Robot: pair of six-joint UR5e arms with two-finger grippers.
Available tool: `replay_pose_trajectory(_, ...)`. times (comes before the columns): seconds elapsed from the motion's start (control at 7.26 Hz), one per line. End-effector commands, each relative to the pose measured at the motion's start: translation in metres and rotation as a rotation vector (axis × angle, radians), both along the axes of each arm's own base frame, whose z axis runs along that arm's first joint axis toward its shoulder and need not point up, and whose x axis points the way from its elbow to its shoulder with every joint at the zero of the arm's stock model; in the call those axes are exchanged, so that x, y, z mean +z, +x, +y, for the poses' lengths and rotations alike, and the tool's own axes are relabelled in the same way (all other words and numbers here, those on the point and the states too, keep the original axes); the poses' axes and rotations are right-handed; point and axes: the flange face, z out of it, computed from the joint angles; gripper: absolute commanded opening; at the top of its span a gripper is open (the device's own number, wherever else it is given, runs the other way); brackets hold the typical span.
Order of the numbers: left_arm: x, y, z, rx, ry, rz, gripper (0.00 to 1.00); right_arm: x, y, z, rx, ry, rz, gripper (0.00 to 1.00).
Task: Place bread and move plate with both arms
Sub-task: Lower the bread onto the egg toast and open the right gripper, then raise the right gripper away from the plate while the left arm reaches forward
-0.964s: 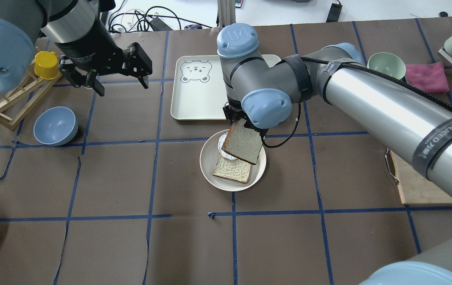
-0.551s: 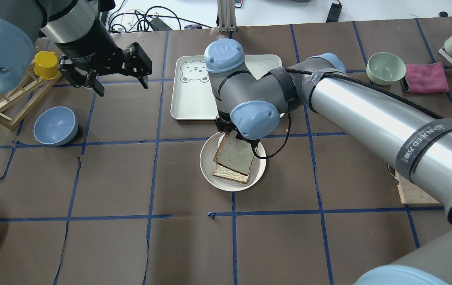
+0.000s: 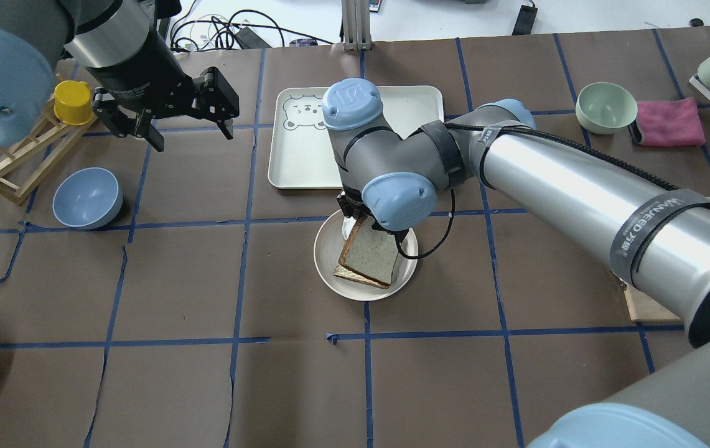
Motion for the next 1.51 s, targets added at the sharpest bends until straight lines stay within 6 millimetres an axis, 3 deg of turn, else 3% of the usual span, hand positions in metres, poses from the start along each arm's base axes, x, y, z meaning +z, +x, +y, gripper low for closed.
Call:
replay_pose_trajectory(0.0,0.000,0.000,0.000,0.000,0.000,0.000,1.00,0.011,-0.001,-0.005,0.013,-0.027,-0.007,0.98)
replay_pose_trajectory(0.28,-0.001,0.003,-0.003,0.005,-0.003,0.000,1.00,0.061,0.000,-0.028,0.003,-0.125,-0.057,1.00)
replay_pose_trajectory(0.41,-0.002,0.004,-0.005,-0.004,-0.004,-0.004,1.00,0.084,-0.010,-0.034,0.007,-0.161,-0.070,1.00)
replay_pose_trajectory(0.55,-0.004,0.004,-0.006,-0.035,-0.001,-0.005,1.00,0.105,-0.034,-0.044,0.048,-0.185,-0.076,1.00)
replay_pose_trajectory(0.83,-0.022,0.001,-0.014,-0.038,0.033,-0.008,1.00,0.171,-0.138,-0.058,0.212,-0.183,-0.067,1.00)
replay_pose_trajectory(0.96,-0.045,-0.001,-0.013,-0.040,0.066,-0.007,1.00,0.207,-0.182,-0.060,0.366,-0.196,-0.056,1.00)
replay_pose_trajectory(1.1,-0.083,-0.009,-0.013,-0.043,0.064,-0.007,1.00,0.246,-0.208,-0.051,0.508,-0.155,-0.047,1.00)
replay_pose_trajectory(1.38,-0.159,-0.033,0.004,-0.084,0.011,-0.003,1.00,0.327,-0.203,-0.005,0.633,-0.190,-0.061,1.00)
